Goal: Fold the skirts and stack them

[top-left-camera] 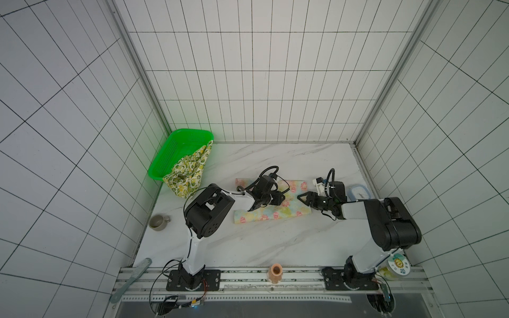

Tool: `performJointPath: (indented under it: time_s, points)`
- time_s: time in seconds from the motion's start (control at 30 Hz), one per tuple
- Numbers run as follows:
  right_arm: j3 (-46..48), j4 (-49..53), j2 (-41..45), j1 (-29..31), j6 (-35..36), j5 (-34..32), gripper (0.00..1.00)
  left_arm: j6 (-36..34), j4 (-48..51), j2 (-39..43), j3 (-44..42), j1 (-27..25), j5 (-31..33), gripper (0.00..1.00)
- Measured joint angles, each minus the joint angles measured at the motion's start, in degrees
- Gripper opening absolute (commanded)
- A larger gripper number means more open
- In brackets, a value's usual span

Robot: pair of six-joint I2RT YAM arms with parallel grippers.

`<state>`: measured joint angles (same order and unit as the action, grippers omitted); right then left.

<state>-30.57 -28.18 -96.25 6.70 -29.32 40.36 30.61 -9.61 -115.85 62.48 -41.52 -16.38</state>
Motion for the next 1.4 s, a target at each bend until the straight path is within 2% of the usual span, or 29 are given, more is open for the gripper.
performJointPath:
  time_s: [0.27, 0.5, 0.57, 0.67, 0.7, 0.77, 0.93, 1.17, 1.4]
  points:
    - [0.0, -0.44, -0.42, 0.37, -1.14, 0.92, 0.51, 0.28, -0.85, -0.52, 0.31, -0.02, -0.2, 0.29]
    - [-0.2, -0.17, -1.05, 0.37, -1.25, 2.51, 0.51, 0.87, -2.16, -1.03, 0.31, 0.0, -0.22, 0.28]
    - [-0.33, -0.55, -1.68, 0.37, -1.18, 3.41, 0.42, 1.07, -2.49, -1.14, 0.31, -0.02, -0.22, 0.28]
    - [-0.48, 0.31, -2.49, 0.37, -0.94, 3.87, 0.18, 1.36, -2.67, -1.18, 0.31, 0.0, -0.2, 0.28]
    - [-0.48, 1.14, -2.54, 0.37, -1.36, 3.89, 0.16, 1.44, -2.69, -1.18, 0.31, 0.0, -0.2, 0.28]
    - [-0.83, 3.5, -2.27, 0.46, -0.52, 3.91, 0.0, 1.53, -2.67, -1.16, 0.31, 0.02, -0.15, 0.27]
    - [-6.34, 16.81, 1.68, 0.74, 3.8, 0.81, 0.0, 2.25, -2.56, 0.39, -1.27, 1.73, -0.26, 0.27]
    - [-20.9, 37.62, 4.9, 0.81, 12.28, -9.81, 0.0, 3.96, -2.64, 7.13, -8.17, 9.01, -0.74, 0.27]
    - [-28.65, 51.82, 3.56, 0.83, 16.24, -17.75, 0.0, 5.95, -5.92, 10.73, -17.14, 7.74, -3.5, 0.27]
